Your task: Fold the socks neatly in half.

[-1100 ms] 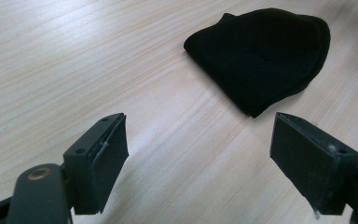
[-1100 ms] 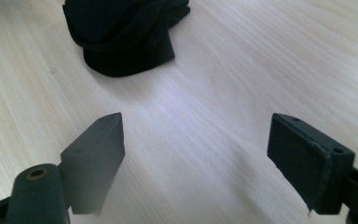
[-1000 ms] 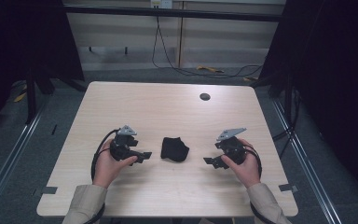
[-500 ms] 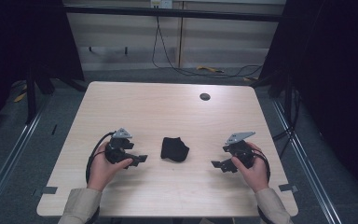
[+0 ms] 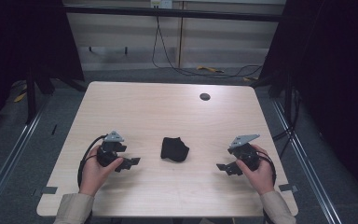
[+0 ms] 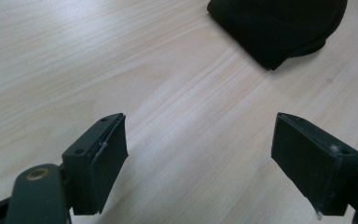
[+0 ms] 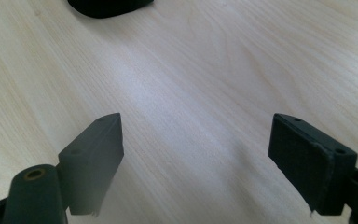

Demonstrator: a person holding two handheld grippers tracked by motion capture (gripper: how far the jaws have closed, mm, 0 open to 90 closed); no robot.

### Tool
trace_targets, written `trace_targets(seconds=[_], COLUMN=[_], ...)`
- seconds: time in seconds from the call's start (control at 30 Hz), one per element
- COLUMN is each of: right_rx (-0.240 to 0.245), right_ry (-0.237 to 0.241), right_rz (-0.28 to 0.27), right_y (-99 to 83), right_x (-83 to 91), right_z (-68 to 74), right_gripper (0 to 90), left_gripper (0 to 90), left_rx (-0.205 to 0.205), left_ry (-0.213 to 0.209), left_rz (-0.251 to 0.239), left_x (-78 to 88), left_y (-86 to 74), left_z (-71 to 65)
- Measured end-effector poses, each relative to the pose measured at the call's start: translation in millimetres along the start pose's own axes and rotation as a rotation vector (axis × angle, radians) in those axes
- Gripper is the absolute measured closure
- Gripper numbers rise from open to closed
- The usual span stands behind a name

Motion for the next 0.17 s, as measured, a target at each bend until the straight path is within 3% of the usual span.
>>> trace_targets(seconds=[0.17], right_rx=[0.006], right_ry=[-0.005], right_rz=[0.006], right_y=[-0.9], right_x=[0.6], right_z=[0.6], right_gripper=[17.5], left_gripper=[18.1], left_rx=[-0.003], left_ry=[0.003], left_rz=[0.001], left_x=[1.8], left_y=[-5.2], left_z=[2.4])
Point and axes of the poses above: each handheld gripper's, and its own axes: x roughly backward along the jaws, y roughly out of its top, z roughly to its left, the point moved 1 cm from there along -x, roughly forward along the jaws, and after that the axes turned 3 degrees about -y, right-handed, at the moved point
